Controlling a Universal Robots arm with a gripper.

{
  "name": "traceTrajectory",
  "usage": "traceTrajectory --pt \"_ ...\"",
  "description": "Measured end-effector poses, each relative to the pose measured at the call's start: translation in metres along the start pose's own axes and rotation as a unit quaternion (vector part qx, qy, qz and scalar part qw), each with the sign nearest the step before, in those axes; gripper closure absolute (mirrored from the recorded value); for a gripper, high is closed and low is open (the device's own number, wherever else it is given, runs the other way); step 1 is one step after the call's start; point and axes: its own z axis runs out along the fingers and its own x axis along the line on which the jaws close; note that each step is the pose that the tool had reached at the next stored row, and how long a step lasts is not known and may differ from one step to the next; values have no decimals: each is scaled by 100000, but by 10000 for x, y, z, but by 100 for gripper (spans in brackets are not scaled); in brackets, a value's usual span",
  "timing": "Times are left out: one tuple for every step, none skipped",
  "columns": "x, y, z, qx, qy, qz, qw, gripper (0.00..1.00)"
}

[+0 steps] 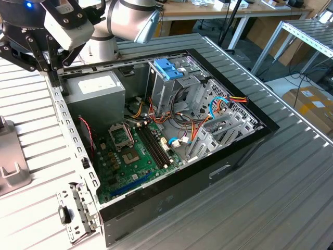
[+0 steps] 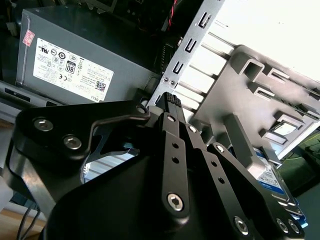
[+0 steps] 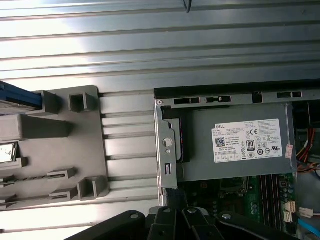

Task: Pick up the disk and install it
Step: 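Reach for the disk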

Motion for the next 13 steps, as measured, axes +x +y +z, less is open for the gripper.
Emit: traceTrajectory --pt "3 0 0 1 0 3 100000 89" --pt "7 -1 0 -2 -2 7 100000 89" --pt "11 -1 0 0 -2 3 100000 89" --pt "14 -1 0 0 0 2 100000 89" --pt "19 -2 0 -1 -2 1 100000 89" --pt "22 -2 -1 1 -2 -1 100000 89" --pt "26 -2 -1 1 0 2 100000 89" --pt "30 -2 -1 0 -1 1 100000 89" --pt "32 -3 -1 1 -1 0 100000 89" --pt "34 -3 -1 -1 -2 1 100000 89" --pt "36 -3 -1 1 -1 3 100000 89" --pt "38 -3 -1 -2 -1 1 100000 89" --pt "40 -3 -1 -1 -2 2 100000 89"
